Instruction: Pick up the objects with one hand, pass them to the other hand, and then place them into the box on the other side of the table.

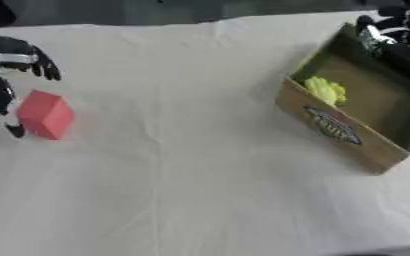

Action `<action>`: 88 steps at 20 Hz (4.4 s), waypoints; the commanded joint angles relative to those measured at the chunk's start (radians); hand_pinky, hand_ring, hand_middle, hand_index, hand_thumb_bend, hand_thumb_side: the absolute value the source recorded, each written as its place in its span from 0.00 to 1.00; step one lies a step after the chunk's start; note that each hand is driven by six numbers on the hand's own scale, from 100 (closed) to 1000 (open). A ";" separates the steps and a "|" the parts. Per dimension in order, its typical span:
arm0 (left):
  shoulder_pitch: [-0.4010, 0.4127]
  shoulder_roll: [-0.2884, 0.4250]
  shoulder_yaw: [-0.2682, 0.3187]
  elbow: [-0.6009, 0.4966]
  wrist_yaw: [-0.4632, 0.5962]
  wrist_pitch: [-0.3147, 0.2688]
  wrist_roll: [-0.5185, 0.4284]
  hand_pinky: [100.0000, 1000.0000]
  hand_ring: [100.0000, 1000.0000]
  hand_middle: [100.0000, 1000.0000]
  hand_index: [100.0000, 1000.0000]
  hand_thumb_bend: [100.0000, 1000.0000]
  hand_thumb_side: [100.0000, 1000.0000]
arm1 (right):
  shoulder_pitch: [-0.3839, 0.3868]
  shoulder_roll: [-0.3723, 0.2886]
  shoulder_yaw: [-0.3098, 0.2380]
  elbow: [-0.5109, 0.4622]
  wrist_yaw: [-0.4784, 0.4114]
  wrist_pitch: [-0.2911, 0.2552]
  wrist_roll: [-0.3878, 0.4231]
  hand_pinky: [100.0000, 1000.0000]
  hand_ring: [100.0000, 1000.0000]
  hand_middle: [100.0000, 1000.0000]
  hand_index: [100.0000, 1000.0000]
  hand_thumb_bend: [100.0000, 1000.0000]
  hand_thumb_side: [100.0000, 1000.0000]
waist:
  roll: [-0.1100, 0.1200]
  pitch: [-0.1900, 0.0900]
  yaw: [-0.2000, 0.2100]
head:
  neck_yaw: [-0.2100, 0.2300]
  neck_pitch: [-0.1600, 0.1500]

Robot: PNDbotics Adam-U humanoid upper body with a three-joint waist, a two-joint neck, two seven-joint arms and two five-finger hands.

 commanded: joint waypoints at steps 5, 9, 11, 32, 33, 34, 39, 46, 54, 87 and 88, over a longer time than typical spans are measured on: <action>-0.033 -0.008 0.033 -0.006 -0.042 -0.065 -0.044 0.78 0.79 0.74 0.84 0.94 0.04 | -0.015 -0.011 -0.003 -0.001 0.003 0.000 0.006 0.98 0.74 0.69 0.84 0.18 0.51 | -0.003 -0.011 -0.008 | 0.010 -0.016; -0.034 -0.015 0.046 0.016 -0.035 -0.062 -0.049 0.78 0.78 0.74 0.83 0.95 0.04 | -0.014 -0.009 -0.003 0.002 0.006 -0.001 0.008 0.98 0.74 0.69 0.84 0.18 0.51 | -0.003 -0.009 -0.011 | 0.012 -0.009; -0.035 -0.017 0.053 0.023 -0.030 -0.055 -0.050 0.78 0.78 0.73 0.83 0.95 0.04 | -0.013 -0.008 -0.003 0.003 0.006 -0.001 0.010 0.98 0.74 0.70 0.84 0.17 0.51 | -0.003 -0.008 -0.011 | 0.015 -0.010; -0.008 0.016 0.054 0.060 0.000 -0.041 -0.079 0.68 0.72 0.65 0.77 0.89 0.08 | -0.003 -0.006 -0.011 0.013 0.005 -0.008 0.007 0.98 0.74 0.70 0.84 0.13 0.53 | -0.005 -0.009 -0.001 | 0.005 -0.006; -0.006 0.016 0.055 0.061 -0.002 -0.039 -0.079 0.68 0.72 0.64 0.76 0.88 0.08 | -0.003 -0.005 -0.012 0.013 0.005 -0.009 0.006 0.98 0.74 0.70 0.84 0.13 0.53 | -0.005 -0.009 -0.001 | 0.005 -0.006; -0.005 0.016 0.055 0.062 -0.003 -0.037 -0.079 0.67 0.71 0.64 0.74 0.86 0.07 | -0.003 -0.005 -0.012 0.013 0.004 -0.009 0.006 0.98 0.74 0.70 0.84 0.13 0.53 | -0.005 -0.009 -0.001 | 0.005 -0.007; 0.000 0.017 0.054 0.064 -0.012 -0.031 -0.079 0.67 0.71 0.64 0.73 0.81 0.05 | -0.003 -0.004 -0.012 0.012 0.001 -0.010 0.004 0.98 0.74 0.70 0.84 0.13 0.53 | -0.008 -0.009 -0.002 | 0.004 -0.008; 0.007 0.017 0.055 0.060 -0.037 -0.024 -0.078 0.65 0.70 0.63 0.71 0.74 0.05 | 0.000 -0.001 -0.014 0.012 -0.001 -0.011 0.002 0.98 0.74 0.70 0.84 0.13 0.53 | -0.010 -0.007 -0.003 | 0.002 -0.008; 0.011 0.016 0.060 0.058 -0.028 -0.014 -0.049 0.63 0.68 0.61 0.68 0.56 0.09 | 0.003 0.001 -0.016 0.013 0.000 -0.012 0.000 0.98 0.74 0.70 0.83 0.13 0.53 | -0.013 -0.008 -0.004 | -0.002 -0.008; 0.062 0.079 0.108 -0.190 0.173 0.109 0.098 0.53 0.54 0.49 0.55 0.29 0.00 | 0.006 -0.018 -0.019 0.016 -0.010 -0.013 0.002 0.98 0.74 0.70 0.83 0.14 0.52 | -0.011 -0.047 0.021 | -0.016 0.018; 0.069 0.087 0.110 -0.208 0.196 0.118 0.115 0.52 0.54 0.49 0.54 0.28 0.00 | 0.005 -0.020 -0.019 0.015 -0.011 -0.013 0.002 0.98 0.74 0.70 0.83 0.14 0.51 | -0.011 -0.049 0.022 | -0.017 0.018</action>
